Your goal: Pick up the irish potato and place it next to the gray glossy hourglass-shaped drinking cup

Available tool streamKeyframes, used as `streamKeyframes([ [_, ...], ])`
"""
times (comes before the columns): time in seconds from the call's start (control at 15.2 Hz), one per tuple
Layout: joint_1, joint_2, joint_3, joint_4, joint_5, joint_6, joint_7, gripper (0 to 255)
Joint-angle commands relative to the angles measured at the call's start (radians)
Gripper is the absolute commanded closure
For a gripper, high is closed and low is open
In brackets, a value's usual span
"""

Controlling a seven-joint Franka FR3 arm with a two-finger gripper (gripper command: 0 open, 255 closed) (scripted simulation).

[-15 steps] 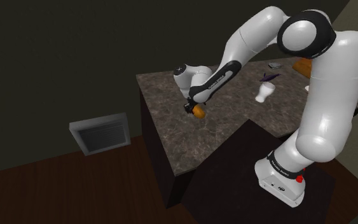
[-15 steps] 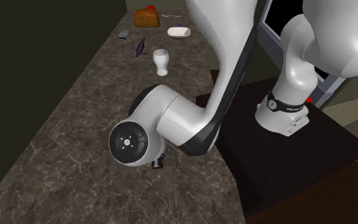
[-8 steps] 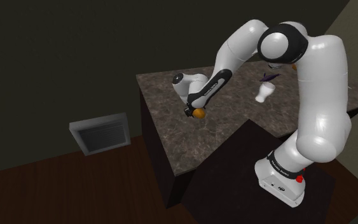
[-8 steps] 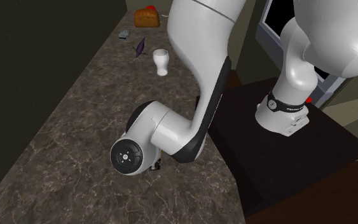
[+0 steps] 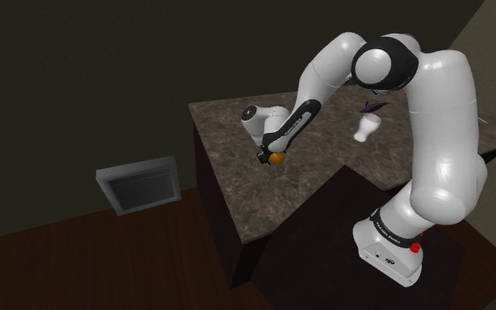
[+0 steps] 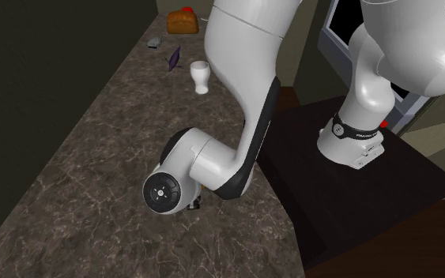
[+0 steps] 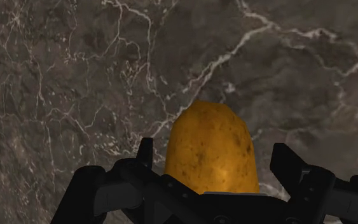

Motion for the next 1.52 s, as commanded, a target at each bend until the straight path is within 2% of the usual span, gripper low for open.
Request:
streamKeyframes([
  [0.0,0.0,0.0,0.0,0.0,0.0,0.0,0.0,0],
  [0.13,0.0,0.0,0.0,0.0,0.0,0.0,0.0,0],
  [0.2,0.0,0.0,0.0,0.0,0.0,0.0,0.0,255],
  [0.79,0.0,0.0,0.0,0.0,0.0,0.0,0.0,255],
  [1.45,-0.016,-0.128,0.025,-0.054,0.043,-0.061,-0.056,255],
])
